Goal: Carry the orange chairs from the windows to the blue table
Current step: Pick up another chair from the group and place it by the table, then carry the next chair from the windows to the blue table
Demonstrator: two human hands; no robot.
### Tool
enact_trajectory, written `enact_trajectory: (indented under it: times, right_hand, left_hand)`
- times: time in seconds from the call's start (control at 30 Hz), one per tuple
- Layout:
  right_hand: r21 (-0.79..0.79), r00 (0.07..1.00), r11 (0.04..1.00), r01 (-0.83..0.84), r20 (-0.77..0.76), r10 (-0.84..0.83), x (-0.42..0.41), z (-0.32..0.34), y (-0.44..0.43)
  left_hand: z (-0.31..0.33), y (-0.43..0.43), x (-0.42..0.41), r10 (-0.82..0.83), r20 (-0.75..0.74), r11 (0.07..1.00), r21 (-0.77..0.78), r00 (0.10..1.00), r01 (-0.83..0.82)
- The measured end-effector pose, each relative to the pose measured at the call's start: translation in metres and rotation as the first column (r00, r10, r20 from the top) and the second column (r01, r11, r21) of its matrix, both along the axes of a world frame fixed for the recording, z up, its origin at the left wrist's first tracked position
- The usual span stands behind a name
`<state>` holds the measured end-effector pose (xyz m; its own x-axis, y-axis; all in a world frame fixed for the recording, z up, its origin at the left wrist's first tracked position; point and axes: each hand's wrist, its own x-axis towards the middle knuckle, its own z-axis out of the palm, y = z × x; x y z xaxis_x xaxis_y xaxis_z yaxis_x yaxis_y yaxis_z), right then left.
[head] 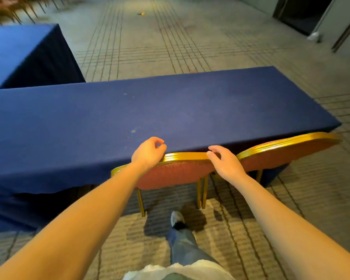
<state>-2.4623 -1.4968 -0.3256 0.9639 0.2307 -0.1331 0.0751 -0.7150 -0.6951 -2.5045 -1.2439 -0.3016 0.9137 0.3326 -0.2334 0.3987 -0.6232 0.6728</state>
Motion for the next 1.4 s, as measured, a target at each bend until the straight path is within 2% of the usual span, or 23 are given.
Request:
enact_trajectory:
  times: [0.13,0.3,0.57,0.67,0.77,0.9,1.1,1.4]
  right_hand:
    - [0.041,0.997,0.998,0.041,0.057,-0.043,-0.04,0.02,-0.027]
    - [0.095,0.978,0.991,0.093,0.178,-0.109,-0.067,0.06,-0.065]
    - [0.212,0.933,0.96,0.185,0.268,-0.239,-0.075,0.126,-0.158]
    - [0.213,0.909,0.954,0.21,0.317,-0.271,-0.07,0.142,-0.197]
    - [0.166,0.885,0.959,0.23,0.374,-0.277,-0.06,0.158,-0.249]
    - [0.134,0.866,0.957,0.256,0.409,-0.288,-0.037,0.185,-0.36]
    - [0.079,0.865,0.946,0.314,0.387,-0.319,0.01,0.22,-0.509]
    - [0.102,0.846,0.921,0.377,0.368,-0.387,0.081,0.253,-0.656]
  left_hand:
    - [0.02,-0.037,-0.026,-0.04,0.132,0.998,0.05,0.99,0.033]
    - [0.046,-0.087,-0.039,-0.115,0.23,0.993,-0.01,0.966,0.12]
    - [0.104,-0.195,-0.026,-0.233,0.378,0.952,-0.098,0.896,0.289]
    - [0.122,-0.234,-0.016,-0.271,0.42,0.937,-0.09,0.866,0.337]
    - [0.138,-0.281,0.0,-0.307,0.462,0.922,-0.072,0.832,0.381]
    - [0.164,-0.389,0.029,-0.325,0.52,0.901,-0.082,0.79,0.425]
    - [0.191,-0.536,0.078,-0.379,0.558,0.847,-0.113,0.739,0.52]
    - [0.227,-0.673,0.169,-0.412,0.565,0.801,-0.15,0.715,0.58]
